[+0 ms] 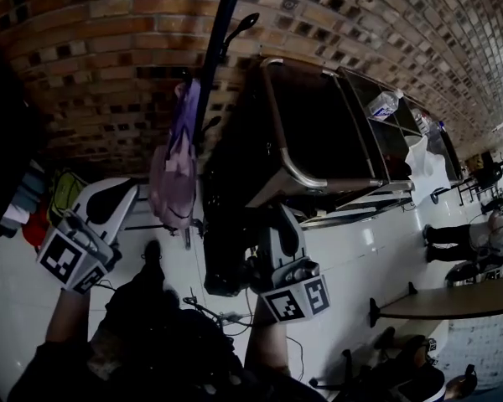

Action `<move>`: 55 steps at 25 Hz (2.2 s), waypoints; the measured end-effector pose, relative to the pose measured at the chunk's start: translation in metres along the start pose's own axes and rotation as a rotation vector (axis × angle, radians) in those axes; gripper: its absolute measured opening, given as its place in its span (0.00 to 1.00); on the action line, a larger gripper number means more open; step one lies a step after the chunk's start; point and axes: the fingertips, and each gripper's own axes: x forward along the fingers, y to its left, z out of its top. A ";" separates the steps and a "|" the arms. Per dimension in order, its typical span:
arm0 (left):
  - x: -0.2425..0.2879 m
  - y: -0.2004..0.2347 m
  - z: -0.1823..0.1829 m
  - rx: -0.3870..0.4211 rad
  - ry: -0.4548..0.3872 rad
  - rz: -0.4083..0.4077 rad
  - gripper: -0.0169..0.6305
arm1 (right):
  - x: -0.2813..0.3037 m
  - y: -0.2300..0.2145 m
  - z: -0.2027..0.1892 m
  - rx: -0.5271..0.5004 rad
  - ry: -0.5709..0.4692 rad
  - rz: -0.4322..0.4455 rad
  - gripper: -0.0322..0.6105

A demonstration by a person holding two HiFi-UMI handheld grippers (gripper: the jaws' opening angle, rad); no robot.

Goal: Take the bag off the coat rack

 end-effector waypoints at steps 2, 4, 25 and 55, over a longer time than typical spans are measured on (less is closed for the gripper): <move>-0.015 -0.010 0.000 0.000 0.010 0.017 0.04 | -0.011 0.004 0.001 0.007 0.006 -0.001 0.12; -0.028 -0.016 0.000 0.000 0.019 0.035 0.04 | -0.019 0.009 0.002 0.010 0.016 0.001 0.12; -0.159 -0.045 0.016 -0.040 0.017 0.014 0.04 | -0.088 0.144 -0.010 0.015 0.076 0.004 0.12; -0.267 -0.074 0.016 -0.060 0.026 -0.027 0.04 | -0.152 0.260 -0.044 0.007 0.129 0.014 0.12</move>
